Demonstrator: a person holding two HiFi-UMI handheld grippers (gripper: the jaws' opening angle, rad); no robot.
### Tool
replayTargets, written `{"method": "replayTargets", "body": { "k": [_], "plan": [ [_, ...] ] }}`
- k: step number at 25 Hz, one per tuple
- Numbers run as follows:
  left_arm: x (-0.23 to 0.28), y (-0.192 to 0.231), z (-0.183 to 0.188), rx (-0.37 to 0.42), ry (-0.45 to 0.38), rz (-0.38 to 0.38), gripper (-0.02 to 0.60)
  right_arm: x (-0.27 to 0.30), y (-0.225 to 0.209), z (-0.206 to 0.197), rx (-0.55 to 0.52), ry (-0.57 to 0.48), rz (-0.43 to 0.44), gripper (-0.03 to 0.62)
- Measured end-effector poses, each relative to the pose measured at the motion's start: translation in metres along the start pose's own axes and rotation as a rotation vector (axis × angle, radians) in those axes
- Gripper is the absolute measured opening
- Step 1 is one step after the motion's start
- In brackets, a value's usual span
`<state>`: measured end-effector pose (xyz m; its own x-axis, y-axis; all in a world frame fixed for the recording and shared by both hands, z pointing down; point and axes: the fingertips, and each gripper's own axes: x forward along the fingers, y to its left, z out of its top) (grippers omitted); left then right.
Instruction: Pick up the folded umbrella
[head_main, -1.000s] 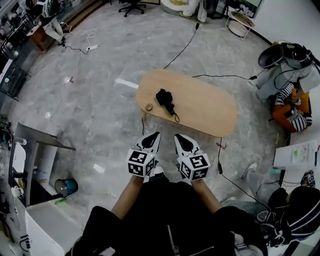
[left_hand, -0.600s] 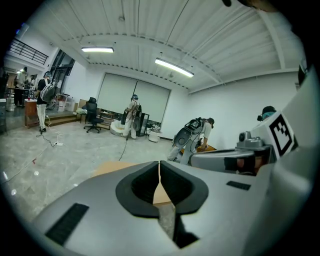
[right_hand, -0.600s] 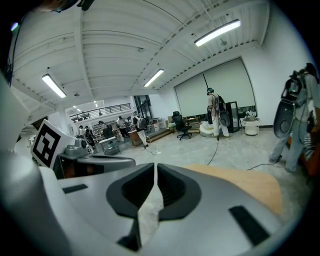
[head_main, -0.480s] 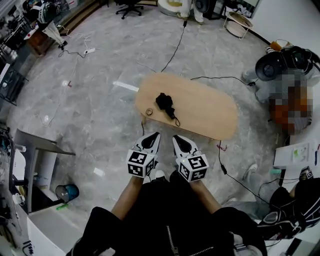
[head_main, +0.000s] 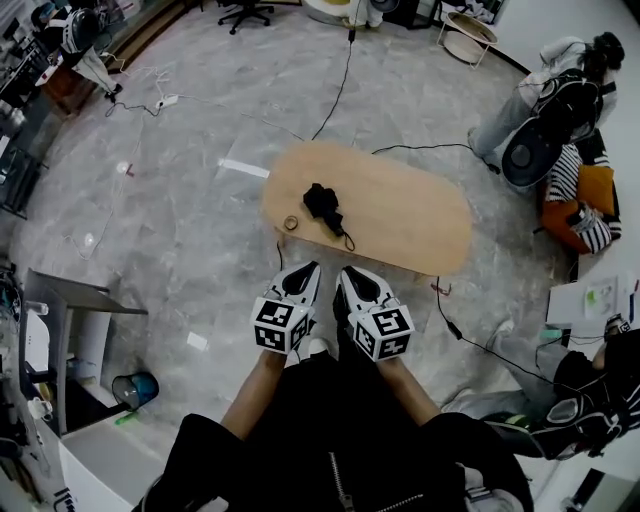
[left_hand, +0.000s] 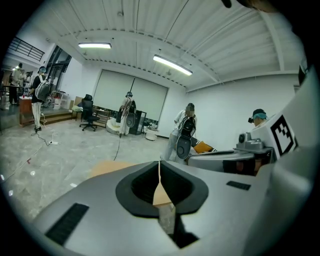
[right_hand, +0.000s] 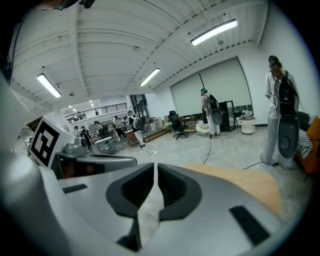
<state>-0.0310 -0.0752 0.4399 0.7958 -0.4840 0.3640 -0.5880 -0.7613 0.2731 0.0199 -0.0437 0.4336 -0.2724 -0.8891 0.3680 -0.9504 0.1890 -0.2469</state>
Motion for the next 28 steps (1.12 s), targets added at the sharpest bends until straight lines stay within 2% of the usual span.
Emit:
{"method": "replayTargets", "body": {
  "k": [6, 9, 12, 15, 21, 28],
  "plan": [
    [0.022, 0.021, 0.012, -0.008, -0.011, 0.032, 0.02, 0.033, -0.014, 0.011, -0.01, 0.005, 0.035, 0.021],
    [0.049, 0.033, 0.025, -0.016, -0.016, 0.057, 0.02, 0.055, -0.037, 0.024, -0.023, 0.014, 0.058, 0.028],
    [0.075, 0.044, 0.035, -0.031, -0.016, 0.083, 0.02, 0.075, -0.056, 0.033, -0.047, 0.04, 0.09, 0.062],
    [0.08, 0.059, 0.04, -0.045, -0.023, 0.098, 0.02, 0.091, -0.058, 0.038, -0.062, 0.058, 0.105, 0.069],
    [0.087, 0.087, 0.04, -0.066, -0.039, 0.114, 0.02, 0.124, -0.06, 0.04, -0.083, 0.085, 0.118, 0.095],
    [0.114, 0.111, 0.031, -0.089, -0.019, 0.123, 0.02, 0.157, -0.083, 0.037, -0.092, 0.113, 0.12, 0.117]
  ]
}}
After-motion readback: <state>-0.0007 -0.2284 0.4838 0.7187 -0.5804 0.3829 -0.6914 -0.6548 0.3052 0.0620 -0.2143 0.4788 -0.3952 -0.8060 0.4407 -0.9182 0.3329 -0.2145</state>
